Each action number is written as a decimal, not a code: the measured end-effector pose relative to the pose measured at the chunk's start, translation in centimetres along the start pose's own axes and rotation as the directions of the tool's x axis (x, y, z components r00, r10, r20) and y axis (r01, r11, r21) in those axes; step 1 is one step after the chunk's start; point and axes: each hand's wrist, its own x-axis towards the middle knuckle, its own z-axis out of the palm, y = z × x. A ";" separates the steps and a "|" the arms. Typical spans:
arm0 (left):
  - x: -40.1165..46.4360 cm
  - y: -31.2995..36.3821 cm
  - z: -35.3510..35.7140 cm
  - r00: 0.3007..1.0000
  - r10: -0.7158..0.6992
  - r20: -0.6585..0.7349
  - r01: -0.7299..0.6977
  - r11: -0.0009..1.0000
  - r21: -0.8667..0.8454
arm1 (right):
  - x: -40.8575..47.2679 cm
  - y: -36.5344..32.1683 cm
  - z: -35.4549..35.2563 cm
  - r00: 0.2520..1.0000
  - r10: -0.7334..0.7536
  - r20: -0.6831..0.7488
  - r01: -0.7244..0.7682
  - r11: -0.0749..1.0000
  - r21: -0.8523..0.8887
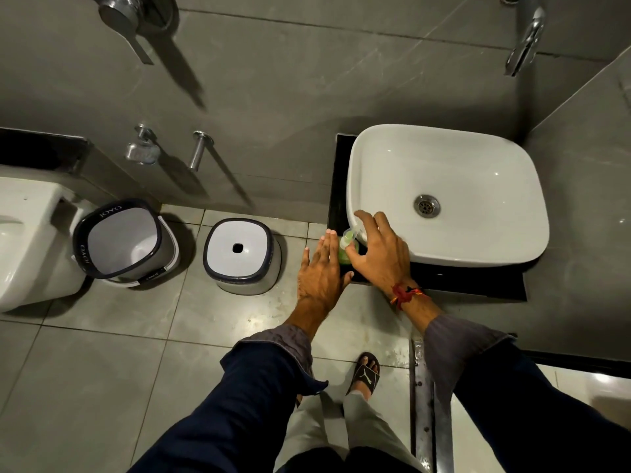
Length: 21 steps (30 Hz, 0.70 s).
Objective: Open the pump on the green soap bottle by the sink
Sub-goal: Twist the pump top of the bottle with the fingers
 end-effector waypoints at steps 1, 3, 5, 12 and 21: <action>0.0 0.0 0.0 1.000 -0.005 -0.001 0.005 1.000 -0.004 | 0.2 0.2 -0.1 0.999 0.010 0.039 -0.009 1.000 -0.025; -0.1 0.1 0.0 1.000 -0.010 -0.001 0.010 1.000 -0.001 | 0.3 0.6 -0.2 0.996 0.038 0.083 -0.034 0.998 -0.051; -0.1 0.1 0.0 1.000 -0.012 0.004 0.012 1.000 -0.008 | -0.2 0.8 -0.1 0.995 0.056 0.078 -0.053 0.998 -0.040; -0.1 0.2 -0.1 1.000 -0.011 0.021 0.010 1.000 0.024 | -1.8 -0.2 0.4 0.995 0.073 0.062 -0.074 0.997 0.020; -0.2 0.2 -0.4 0.999 0.018 0.029 -0.020 0.998 0.055 | -2.2 -1.5 1.2 0.990 0.130 0.054 -0.135 0.986 0.094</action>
